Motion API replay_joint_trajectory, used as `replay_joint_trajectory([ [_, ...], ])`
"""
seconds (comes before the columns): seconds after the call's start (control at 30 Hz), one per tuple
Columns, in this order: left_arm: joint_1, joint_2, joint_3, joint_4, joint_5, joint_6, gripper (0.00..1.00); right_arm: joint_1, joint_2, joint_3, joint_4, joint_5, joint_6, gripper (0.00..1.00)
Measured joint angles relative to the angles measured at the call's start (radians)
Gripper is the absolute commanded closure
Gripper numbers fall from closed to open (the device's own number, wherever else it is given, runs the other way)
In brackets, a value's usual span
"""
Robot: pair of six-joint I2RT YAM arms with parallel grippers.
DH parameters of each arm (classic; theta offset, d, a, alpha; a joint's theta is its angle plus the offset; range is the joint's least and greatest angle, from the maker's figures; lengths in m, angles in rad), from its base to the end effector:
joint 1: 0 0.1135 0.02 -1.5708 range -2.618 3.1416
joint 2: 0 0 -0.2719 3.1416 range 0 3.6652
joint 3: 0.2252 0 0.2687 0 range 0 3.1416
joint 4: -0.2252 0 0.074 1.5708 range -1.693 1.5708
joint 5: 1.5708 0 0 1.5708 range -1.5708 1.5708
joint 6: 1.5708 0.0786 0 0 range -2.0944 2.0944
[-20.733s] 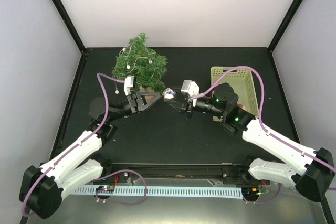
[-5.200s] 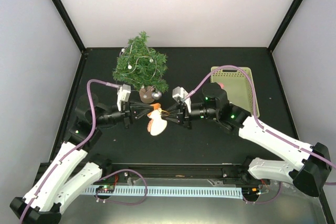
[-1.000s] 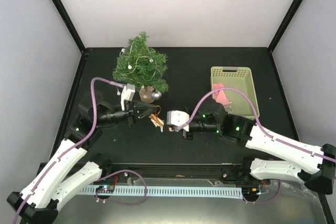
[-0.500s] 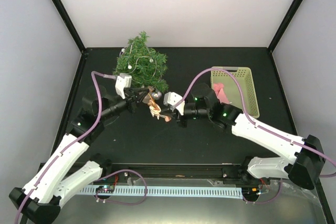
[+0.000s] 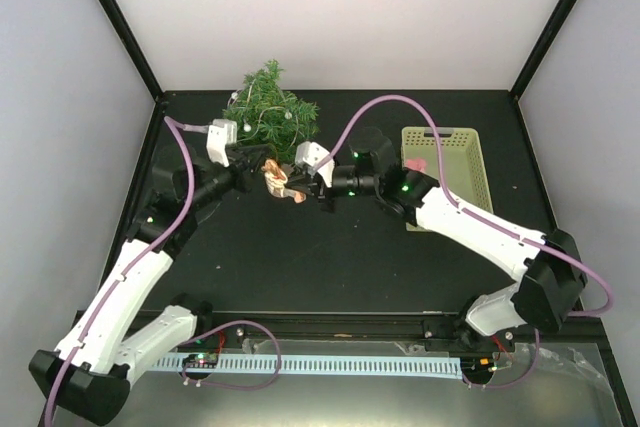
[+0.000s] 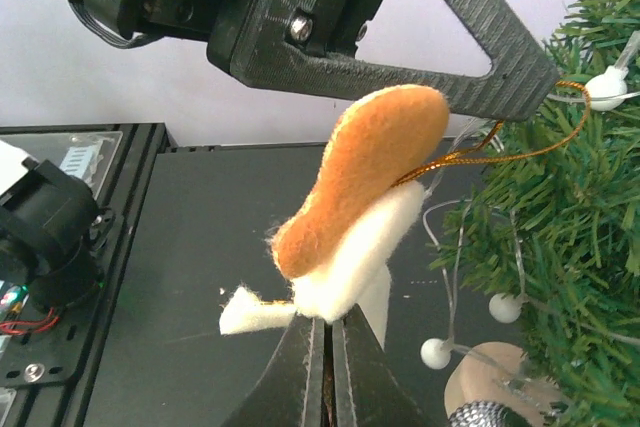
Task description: Decorate the small christmas tree
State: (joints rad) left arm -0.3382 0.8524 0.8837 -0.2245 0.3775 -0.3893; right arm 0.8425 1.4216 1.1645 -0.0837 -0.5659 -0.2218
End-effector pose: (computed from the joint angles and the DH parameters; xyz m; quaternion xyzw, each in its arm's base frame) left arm 0.2218 -0.1087 0.3581 0.0999 0.7611 -0.3575 0.5319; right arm 0.2218 0.3120 0.3269 -0.5367 0.5941 0.3863 0.4579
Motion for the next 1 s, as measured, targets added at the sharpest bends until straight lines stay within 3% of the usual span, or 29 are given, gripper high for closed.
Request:
replay_joint_trajectory([
  [1.0,0.043,0.15,0.13,0.045,0.008,0.058,0.99,-0.091,0.123,0.082,0.033,-0.026,0.053,0.99],
])
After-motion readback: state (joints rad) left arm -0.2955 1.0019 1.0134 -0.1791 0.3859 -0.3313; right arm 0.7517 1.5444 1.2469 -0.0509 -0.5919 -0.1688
